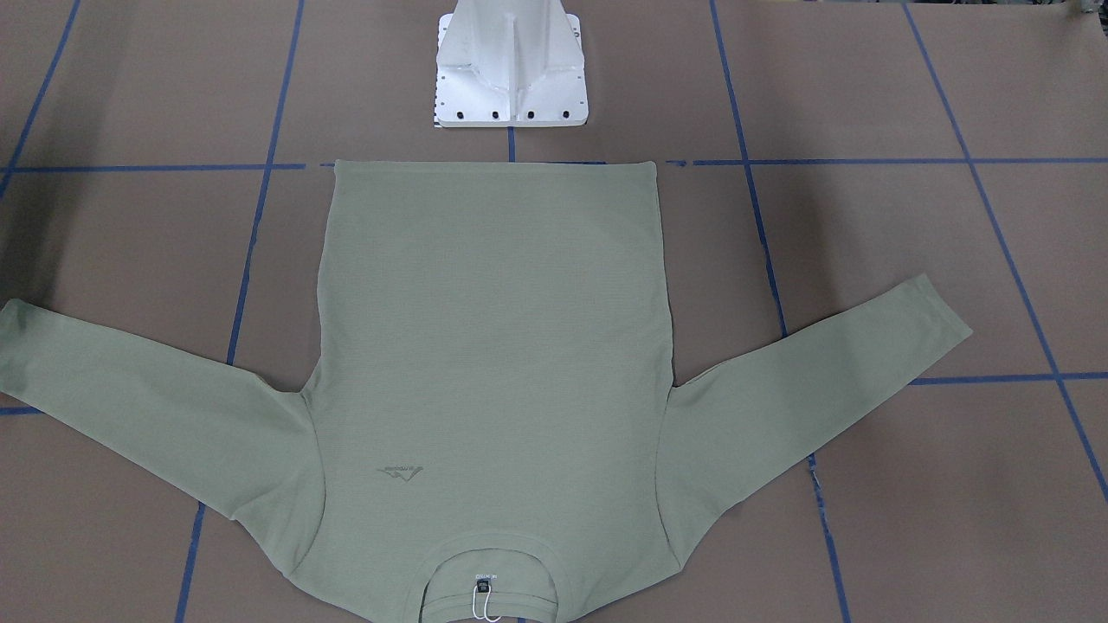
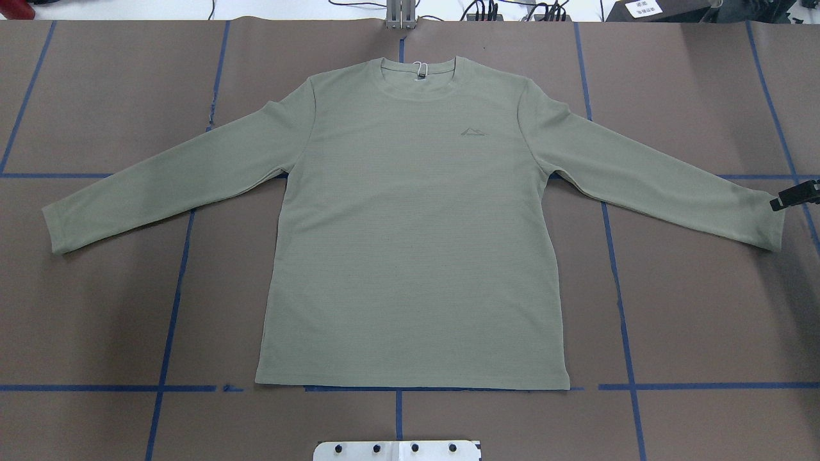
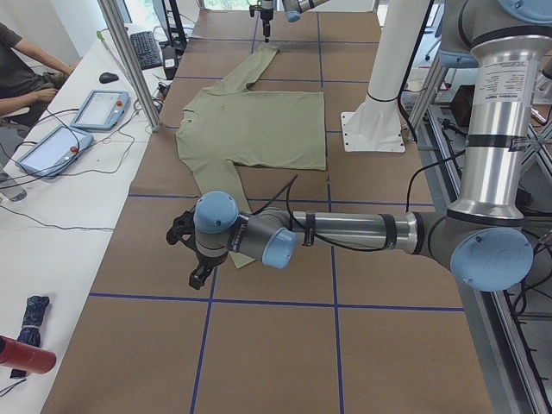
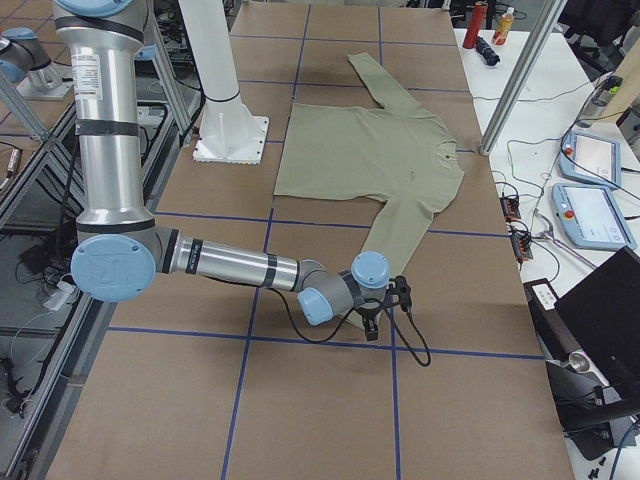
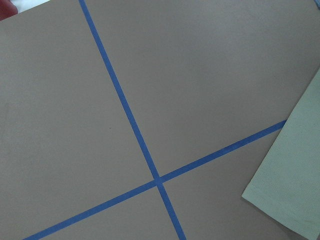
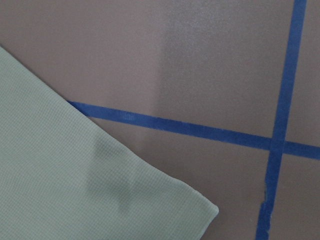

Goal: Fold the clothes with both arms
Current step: 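Lower the right gripper onto the cuff of the sleeve nearest it and grasp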

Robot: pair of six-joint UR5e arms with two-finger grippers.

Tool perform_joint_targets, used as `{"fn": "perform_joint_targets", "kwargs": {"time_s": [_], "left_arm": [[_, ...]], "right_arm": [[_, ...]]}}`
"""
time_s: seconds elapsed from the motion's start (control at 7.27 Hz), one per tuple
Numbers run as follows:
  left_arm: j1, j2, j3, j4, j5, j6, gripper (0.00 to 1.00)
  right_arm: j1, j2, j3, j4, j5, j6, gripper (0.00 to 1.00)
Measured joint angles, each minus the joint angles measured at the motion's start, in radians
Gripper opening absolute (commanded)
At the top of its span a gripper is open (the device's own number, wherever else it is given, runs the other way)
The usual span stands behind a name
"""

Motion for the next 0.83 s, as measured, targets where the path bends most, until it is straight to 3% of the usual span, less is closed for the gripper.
{"fn": "perform_joint_targets", "kwargs": {"time_s": [0.83], "left_arm": [[0.000, 0.004, -0.004, -0.009, -0.001, 0.002, 1.00]], "right_arm": [[-0.049, -0.006, -0.003, -0.004, -0.008, -0.003, 1.00]]}}
